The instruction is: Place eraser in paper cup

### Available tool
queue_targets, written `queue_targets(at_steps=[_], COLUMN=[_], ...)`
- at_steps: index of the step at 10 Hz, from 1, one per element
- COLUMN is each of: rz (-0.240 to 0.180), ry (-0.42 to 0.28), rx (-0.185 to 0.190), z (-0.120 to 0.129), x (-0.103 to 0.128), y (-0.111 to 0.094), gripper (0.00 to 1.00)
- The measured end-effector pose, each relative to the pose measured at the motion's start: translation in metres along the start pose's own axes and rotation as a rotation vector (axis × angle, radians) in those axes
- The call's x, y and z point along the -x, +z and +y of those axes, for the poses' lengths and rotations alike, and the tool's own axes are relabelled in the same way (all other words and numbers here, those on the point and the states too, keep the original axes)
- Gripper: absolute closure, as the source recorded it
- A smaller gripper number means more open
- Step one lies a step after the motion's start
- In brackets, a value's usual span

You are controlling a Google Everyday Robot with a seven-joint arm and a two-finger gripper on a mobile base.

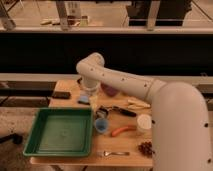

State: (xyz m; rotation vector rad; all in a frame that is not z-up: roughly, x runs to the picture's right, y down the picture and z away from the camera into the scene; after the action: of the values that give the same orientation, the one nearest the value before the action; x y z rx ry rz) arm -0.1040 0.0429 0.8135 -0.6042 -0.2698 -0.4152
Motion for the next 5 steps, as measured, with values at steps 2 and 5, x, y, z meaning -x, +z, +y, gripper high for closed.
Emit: queue_targets(at_steps=[2, 5], rz=[0.0, -0.005], ry=[-0.066, -0.152], rx=[-0.001, -0.01], z=[-0.032, -0.066], x=[0.012, 0.034], y=[0.003, 0.014], gripper=[0.2, 0.2])
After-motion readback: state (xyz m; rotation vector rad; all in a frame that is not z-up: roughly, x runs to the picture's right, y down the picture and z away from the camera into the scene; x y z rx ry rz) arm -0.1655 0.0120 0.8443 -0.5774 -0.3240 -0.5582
